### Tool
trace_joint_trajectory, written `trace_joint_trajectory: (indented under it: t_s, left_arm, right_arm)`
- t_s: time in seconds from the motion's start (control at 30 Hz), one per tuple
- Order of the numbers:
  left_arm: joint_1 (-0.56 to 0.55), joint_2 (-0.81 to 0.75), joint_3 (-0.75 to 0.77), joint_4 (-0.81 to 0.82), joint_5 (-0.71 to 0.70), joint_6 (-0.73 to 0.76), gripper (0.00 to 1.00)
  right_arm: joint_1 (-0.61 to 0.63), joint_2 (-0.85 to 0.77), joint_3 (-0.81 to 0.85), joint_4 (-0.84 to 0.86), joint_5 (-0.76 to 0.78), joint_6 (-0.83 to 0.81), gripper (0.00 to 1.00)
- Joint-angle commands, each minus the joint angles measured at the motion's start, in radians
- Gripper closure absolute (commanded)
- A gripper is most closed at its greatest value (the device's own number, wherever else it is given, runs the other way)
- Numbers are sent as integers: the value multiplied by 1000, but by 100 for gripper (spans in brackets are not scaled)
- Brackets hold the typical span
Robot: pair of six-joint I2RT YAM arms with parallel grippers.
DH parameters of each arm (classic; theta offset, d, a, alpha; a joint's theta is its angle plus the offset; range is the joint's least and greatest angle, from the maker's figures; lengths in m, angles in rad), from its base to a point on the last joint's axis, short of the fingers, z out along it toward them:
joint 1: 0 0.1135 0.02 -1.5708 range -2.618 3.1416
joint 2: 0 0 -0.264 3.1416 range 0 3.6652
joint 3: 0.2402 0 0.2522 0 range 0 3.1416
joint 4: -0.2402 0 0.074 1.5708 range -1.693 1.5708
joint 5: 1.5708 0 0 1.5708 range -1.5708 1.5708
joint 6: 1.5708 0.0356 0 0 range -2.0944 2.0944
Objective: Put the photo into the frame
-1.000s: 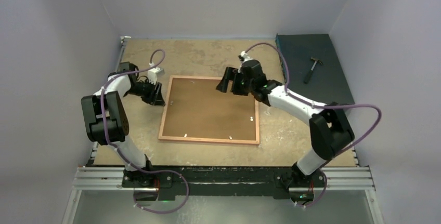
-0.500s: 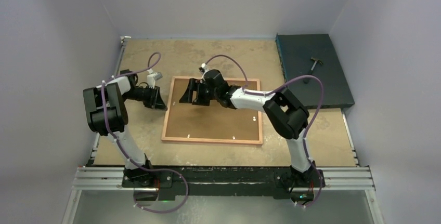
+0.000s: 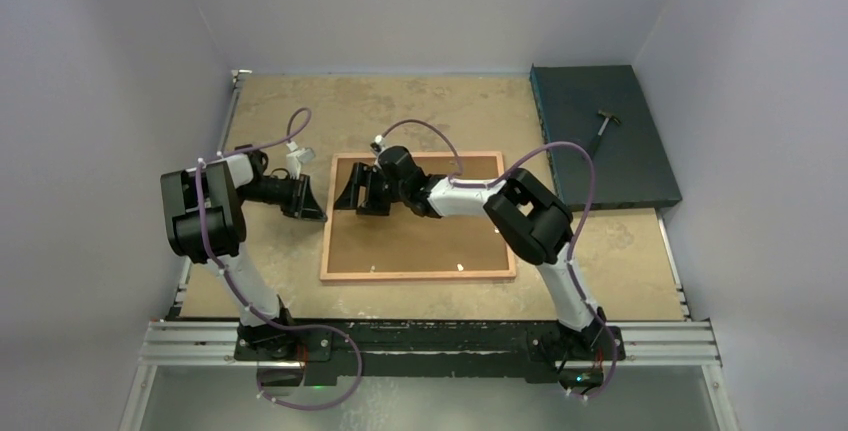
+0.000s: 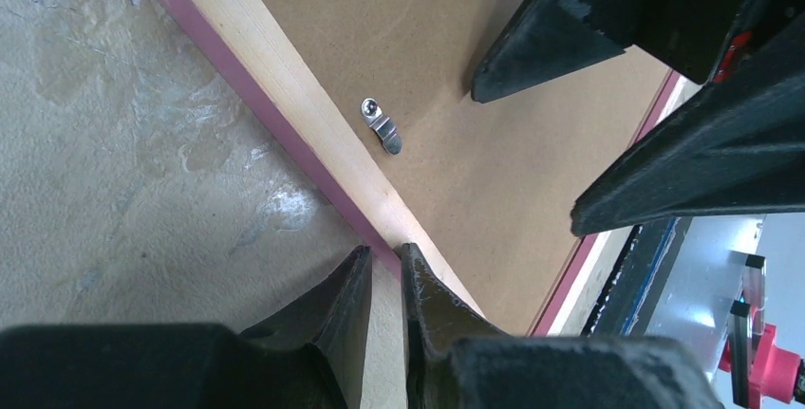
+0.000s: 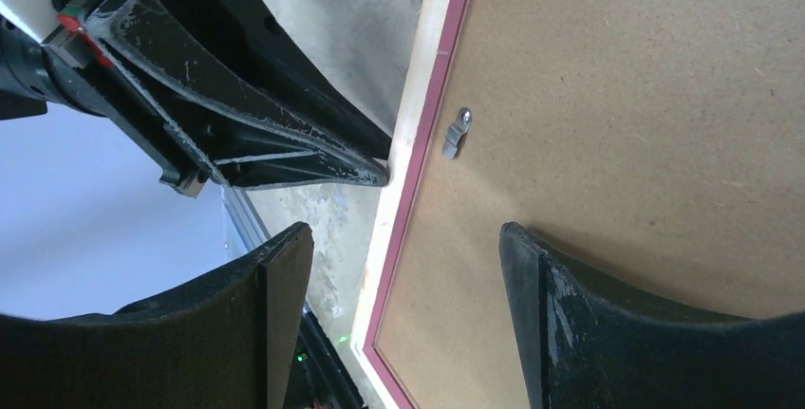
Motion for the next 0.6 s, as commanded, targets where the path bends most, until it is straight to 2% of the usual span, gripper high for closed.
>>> trace_joint_trajectory:
  t_s: [0.0,0.57]
  left_arm:
    - [-5,-4,-7,-5,-29,61,85]
    - [-5,2,-11,8,-26,61,87]
  right_arm:
    - [14,27,65,42,-2,26,26]
    - [37,135,169,20,-7,33,28]
